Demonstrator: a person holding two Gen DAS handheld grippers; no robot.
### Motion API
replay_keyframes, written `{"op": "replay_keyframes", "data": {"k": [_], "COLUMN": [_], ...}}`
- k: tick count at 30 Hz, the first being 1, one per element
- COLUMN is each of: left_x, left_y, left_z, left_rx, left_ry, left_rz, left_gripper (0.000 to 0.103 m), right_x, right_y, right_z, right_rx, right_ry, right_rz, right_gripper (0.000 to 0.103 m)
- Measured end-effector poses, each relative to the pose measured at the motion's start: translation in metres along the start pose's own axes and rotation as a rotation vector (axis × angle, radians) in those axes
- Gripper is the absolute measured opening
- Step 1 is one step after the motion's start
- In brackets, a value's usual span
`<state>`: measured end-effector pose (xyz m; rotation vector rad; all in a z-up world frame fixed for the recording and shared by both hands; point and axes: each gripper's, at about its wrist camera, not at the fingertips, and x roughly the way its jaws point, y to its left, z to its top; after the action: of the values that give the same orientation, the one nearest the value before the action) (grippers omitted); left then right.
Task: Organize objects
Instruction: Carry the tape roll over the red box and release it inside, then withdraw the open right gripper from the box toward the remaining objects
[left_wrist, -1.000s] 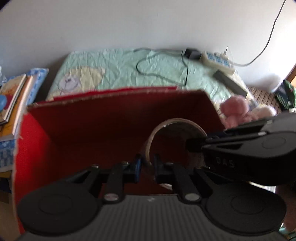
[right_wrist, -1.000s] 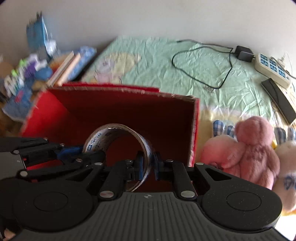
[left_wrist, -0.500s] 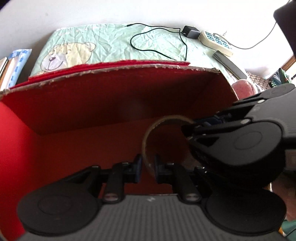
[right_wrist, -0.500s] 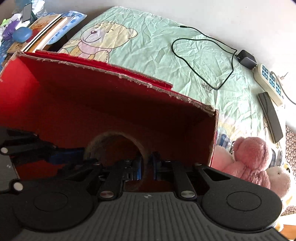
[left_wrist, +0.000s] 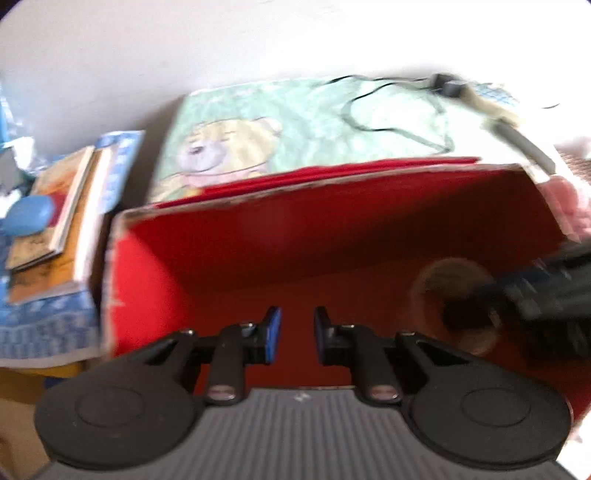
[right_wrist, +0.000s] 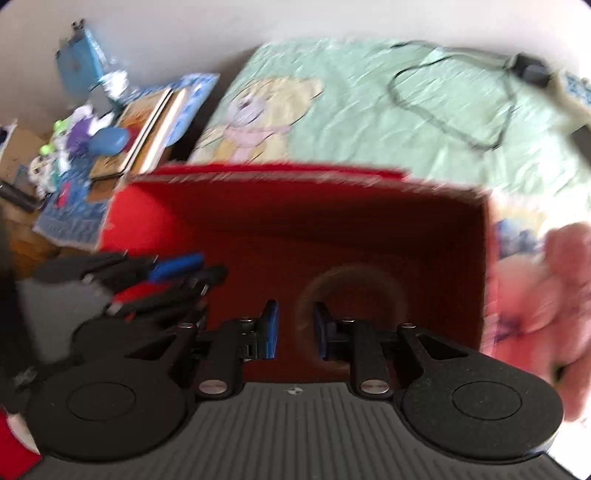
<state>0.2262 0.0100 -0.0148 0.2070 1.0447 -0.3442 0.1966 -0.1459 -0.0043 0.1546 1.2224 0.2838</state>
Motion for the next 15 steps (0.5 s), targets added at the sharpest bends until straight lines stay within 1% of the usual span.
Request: {"op": "replay_keyframes", "data": {"k": [1,2,3,4,7,9,12,15], "left_x": [0.003,0.006,0.008,0.008,0.011,0.013,0.016,0.017], "left_y": [0.002,0.005,0.007,0.007,0.006,0.004,0.003,0.005], "left_z": [0.000,-0.001,0.000,0.000,-0.001,-0.002,-0.002,-0.003], "left_rx": [-0.002,-0.013,-0.025,-0.030,-0.034,-0.021,-0.008,-0.018], "left_ry": [0.009,0.025,0.034,0.036,0.051,0.063,0.089,0.094], "left_rz": [0.019,0.021,0.016,0.031,0.044,0.043,0.035,0.021], "left_gripper": [0.015,0.015,0.017,0.020,0.019,0.020,0.020,0.020], "right_x": [0.007,0.015,0.022,0.028,0.042,0.045,0.045,0.045], "right_y": [0.005,0.007,0.010,0.011,0.009,0.006,0.000,-0.012], "right_z": [-0.001,0.000,0.000,0.000,-0.002,-0.002,-0.002,0.002], "right_rx": [-0.003,-0.007,-0.010,-0.005,0.025,0.045,0.067,0.110], "right_ry": [0.018,0.035,0.051,0.065,0.094,0.093,0.067,0.041], "right_rz": [0.007,0.008,0.009,0.003,-0.011,-0.019,-0.068,-0.089], "right_gripper": [0.022,0.022,0.021,0.021,0.021,0.020,0.021,0.021]}}
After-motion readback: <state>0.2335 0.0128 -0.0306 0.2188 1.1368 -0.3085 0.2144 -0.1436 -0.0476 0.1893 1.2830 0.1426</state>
